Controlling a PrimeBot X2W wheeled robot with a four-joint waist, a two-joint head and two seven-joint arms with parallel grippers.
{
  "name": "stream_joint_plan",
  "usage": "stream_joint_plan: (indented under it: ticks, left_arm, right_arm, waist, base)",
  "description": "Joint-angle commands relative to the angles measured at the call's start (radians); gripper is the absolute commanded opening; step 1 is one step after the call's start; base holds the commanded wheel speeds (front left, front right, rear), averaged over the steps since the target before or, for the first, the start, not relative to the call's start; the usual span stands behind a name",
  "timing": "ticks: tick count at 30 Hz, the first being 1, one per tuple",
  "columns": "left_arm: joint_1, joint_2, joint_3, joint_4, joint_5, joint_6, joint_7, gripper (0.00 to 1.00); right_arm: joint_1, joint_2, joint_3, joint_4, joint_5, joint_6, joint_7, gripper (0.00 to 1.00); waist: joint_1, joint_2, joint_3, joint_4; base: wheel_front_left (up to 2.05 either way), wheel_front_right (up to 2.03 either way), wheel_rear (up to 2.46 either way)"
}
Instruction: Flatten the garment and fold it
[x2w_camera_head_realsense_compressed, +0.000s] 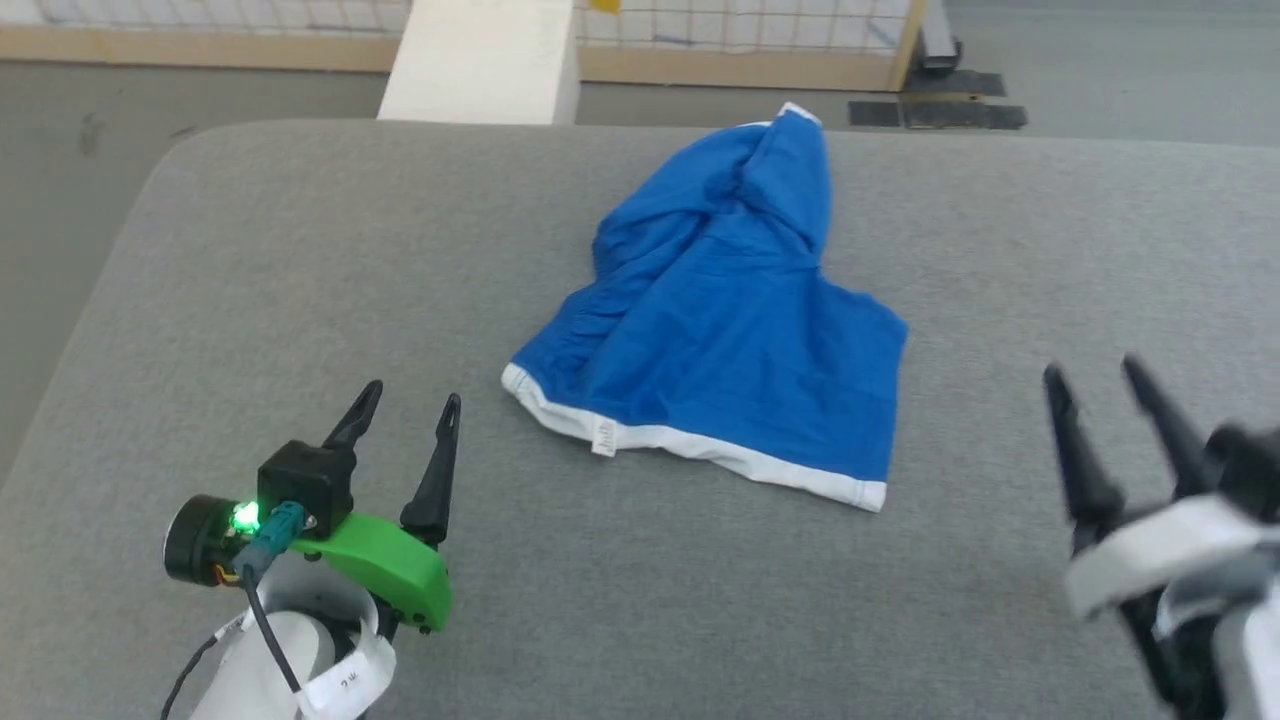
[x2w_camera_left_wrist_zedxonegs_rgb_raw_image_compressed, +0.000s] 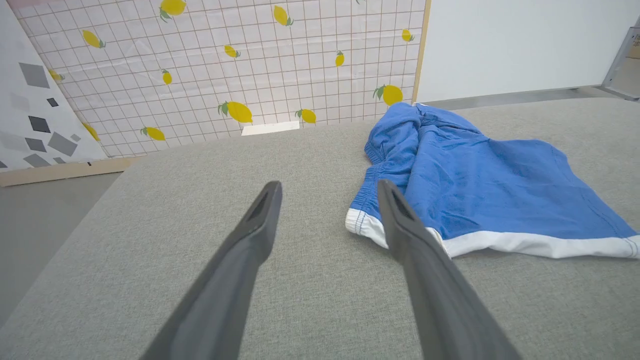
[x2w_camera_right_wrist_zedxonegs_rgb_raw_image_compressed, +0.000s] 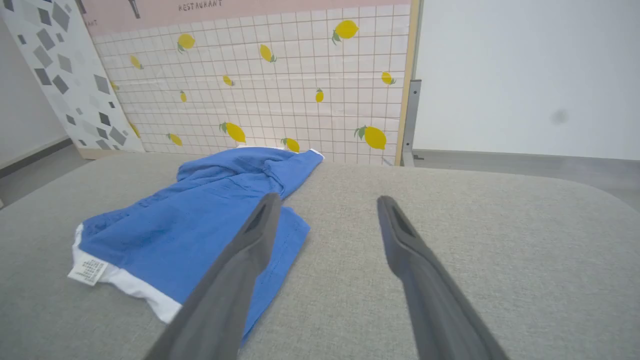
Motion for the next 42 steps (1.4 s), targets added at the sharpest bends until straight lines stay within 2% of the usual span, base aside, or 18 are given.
stream_joint_plan:
  ticks: [1,4,6,9,16,21,25,32,33,34,38,42]
  left_arm:
    - [0.014,0.009,-0.002,-0.001,-0.015,-0.001,0.013,1.0]
    - [0.007,0.02,-0.007,-0.002,-0.028,-0.012,0.055,1.0]
    - [-0.008,0.033,-0.014,-0.001,-0.033,-0.025,0.097,1.0]
    - [-0.051,0.053,-0.022,0.005,-0.046,-0.046,0.174,1.0]
    - [-0.224,0.096,-0.064,0.051,-0.104,-0.118,0.432,1.0]
    - [-0.328,0.121,-0.081,0.113,-0.135,-0.135,0.557,1.0]
    - [-0.385,0.145,-0.089,0.191,-0.116,-0.124,0.618,1.0]
    - [-0.398,0.138,-0.099,0.226,-0.126,-0.127,0.62,1.0]
    - [-0.395,0.136,-0.104,0.232,-0.129,-0.128,0.629,0.44]
    - [-0.393,0.135,-0.11,0.235,-0.133,-0.13,0.636,0.0]
    - [-0.389,0.128,-0.117,0.231,-0.141,-0.129,0.622,0.0]
    - [-0.38,0.116,-0.117,0.207,-0.131,-0.115,0.569,0.0]
  right_arm:
    - [0.04,0.032,-0.011,-0.035,-0.027,-0.002,0.017,1.0]
    - [0.124,0.111,-0.046,-0.12,-0.084,-0.002,0.061,1.0]
    - [0.157,0.137,-0.053,-0.165,-0.111,-0.002,0.085,1.0]
    - [0.185,0.153,-0.054,-0.215,-0.131,-0.002,0.111,1.0]
    - [0.196,0.166,-0.059,-0.294,-0.153,-0.002,0.143,1.0]
    - [0.184,0.178,-0.057,-0.317,-0.161,-0.002,0.143,1.0]
    - [0.172,0.189,-0.044,-0.317,-0.169,-0.002,0.134,1.0]
    - [0.171,0.195,-0.05,-0.31,-0.178,-0.002,0.132,1.0]
    - [0.17,0.195,-0.052,-0.308,-0.18,-0.002,0.132,1.0]
    - [0.17,0.195,-0.052,-0.307,-0.181,-0.002,0.133,1.0]
    - [0.166,0.196,-0.04,-0.306,-0.186,-0.002,0.148,1.0]
    - [0.155,0.167,0.006,-0.313,-0.151,-0.002,0.216,1.0]
  waist:
    - [0.0001,0.0,-0.004,-0.021]
    - [0.0001,0.0,0.012,-0.039]
    - [0.0001,0.0,0.03,-0.052]
    - [0.0001,0.0,0.062,-0.069]
    - [0.0001,0.0,0.159,-0.102]
    - [0.0001,0.0,0.221,-0.124]
    - [0.0001,0.0,0.263,-0.141]
    - [0.0001,0.0,0.284,-0.141]
    - [0.0001,0.0,0.286,-0.139]
    - [0.0001,0.0,0.287,-0.138]
    - [0.0001,0.0,0.286,-0.124]
    - [0.0001,0.0,0.27,-0.098]
  base:
    - [0.0,0.0,0.0]
    - [0.0,0.0,0.0]
    - [0.0,0.0,0.0]
    - [0.0,0.0,0.0]
    - [0.0,0.0,0.0]
    - [0.0,0.0,0.0]
    - [0.0,0.0,0.0]
    - [0.0,0.0,0.0]
    - [0.0,0.0,0.0]
    - [0.0,0.0,0.0]
    - [0.0,0.0,0.0]
    - [0.0,0.0,0.0]
